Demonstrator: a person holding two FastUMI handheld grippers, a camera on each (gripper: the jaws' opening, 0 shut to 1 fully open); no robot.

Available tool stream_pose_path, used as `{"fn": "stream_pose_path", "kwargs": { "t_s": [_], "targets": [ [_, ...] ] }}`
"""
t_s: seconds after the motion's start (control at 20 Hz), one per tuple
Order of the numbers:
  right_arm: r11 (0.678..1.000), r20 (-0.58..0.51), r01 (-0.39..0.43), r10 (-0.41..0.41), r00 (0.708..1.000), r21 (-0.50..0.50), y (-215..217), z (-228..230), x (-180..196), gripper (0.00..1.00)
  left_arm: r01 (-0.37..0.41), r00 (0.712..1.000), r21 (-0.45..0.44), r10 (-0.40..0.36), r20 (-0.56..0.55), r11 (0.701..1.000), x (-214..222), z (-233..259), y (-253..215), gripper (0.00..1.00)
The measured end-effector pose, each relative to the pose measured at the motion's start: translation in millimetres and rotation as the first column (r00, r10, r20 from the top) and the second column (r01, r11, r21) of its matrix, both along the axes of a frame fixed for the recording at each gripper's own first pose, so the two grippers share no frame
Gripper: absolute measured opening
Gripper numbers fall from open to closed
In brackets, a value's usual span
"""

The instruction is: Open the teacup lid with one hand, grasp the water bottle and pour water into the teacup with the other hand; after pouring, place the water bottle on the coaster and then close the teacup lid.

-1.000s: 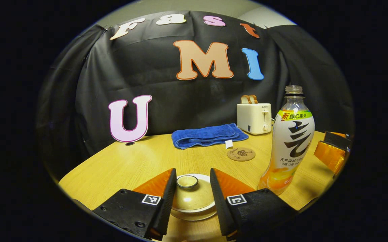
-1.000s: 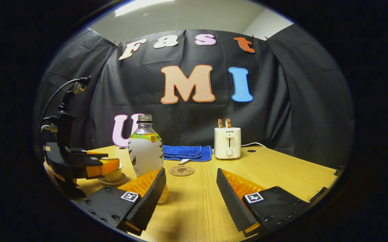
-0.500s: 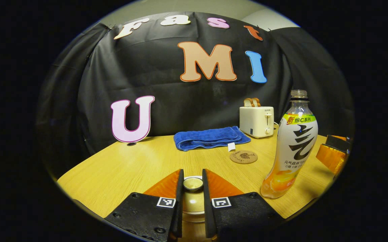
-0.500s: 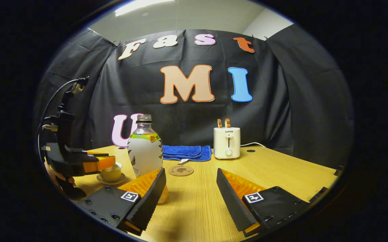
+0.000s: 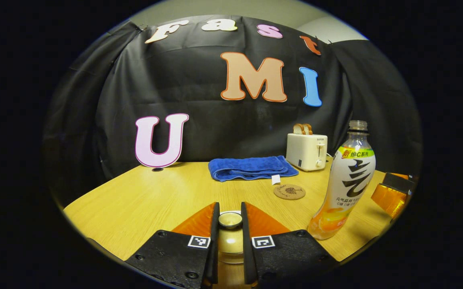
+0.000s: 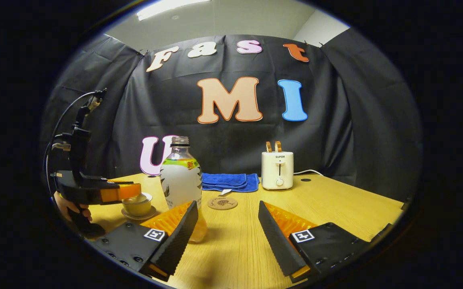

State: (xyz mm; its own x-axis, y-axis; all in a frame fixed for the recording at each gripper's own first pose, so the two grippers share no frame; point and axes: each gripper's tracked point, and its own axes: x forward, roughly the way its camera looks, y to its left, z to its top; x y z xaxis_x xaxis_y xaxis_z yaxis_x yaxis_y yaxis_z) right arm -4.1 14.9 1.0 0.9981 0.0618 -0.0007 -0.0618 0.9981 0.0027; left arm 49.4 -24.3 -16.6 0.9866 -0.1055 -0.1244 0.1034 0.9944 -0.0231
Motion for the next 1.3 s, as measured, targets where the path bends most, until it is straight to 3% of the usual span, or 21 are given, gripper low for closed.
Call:
{"fn": "stream_pose_path", "kwargs": {
  "t_s": [0.55,0.65,0.8,0.9,0.95,1.0,1.05,1.15,1.3],
  "targets": [
    [0.993,-0.008,-0.122,0.122,0.993,0.005,49,-4,-3,0.97,-0.038,0.997,0.001,0.038,0.074,0.999,-18,27,31,0.23],
    [0.993,-0.01,-0.122,0.122,0.993,0.005,53,-5,0,0.93,-0.048,0.995,0.005,0.048,0.085,0.999,-21,30,37,0.22],
    [0.992,-0.016,-0.124,0.124,0.992,0.004,61,-7,6,0.97,-0.059,0.994,0.001,0.059,0.094,0.998,-25,35,45,0.23],
    [0.992,-0.028,-0.13,0.13,0.991,0.003,67,-10,12,0.93,-0.07,0.993,-0.003,0.07,0.098,0.998,-27,38,51,0.23],
    [0.991,-0.031,-0.134,0.135,0.99,0.003,70,-10,15,0.97,-0.076,0.992,-0.004,0.076,0.101,0.997,-28,38,54,0.23],
    [0.991,-0.033,-0.135,0.135,0.99,0.003,72,-10,18,0.93,-0.081,0.991,-0.005,0.081,0.103,0.997,-29,38,56,0.22],
    [0.992,-0.035,-0.129,0.129,0.991,0.003,73,-11,22,0.97,-0.086,0.991,-0.008,0.086,0.105,0.996,-30,39,60,0.22],
    [0.993,-0.045,-0.118,0.118,0.992,0.001,75,-13,29,0.93,-0.092,0.99,-0.013,0.093,0.105,0.996,-32,41,65,0.23],
    [0.994,-0.067,-0.109,0.108,0.992,-0.003,78,-17,39,0.98,-0.11,0.987,-0.021,0.111,0.113,0.994,-34,42,75,0.22]
  ]
}}
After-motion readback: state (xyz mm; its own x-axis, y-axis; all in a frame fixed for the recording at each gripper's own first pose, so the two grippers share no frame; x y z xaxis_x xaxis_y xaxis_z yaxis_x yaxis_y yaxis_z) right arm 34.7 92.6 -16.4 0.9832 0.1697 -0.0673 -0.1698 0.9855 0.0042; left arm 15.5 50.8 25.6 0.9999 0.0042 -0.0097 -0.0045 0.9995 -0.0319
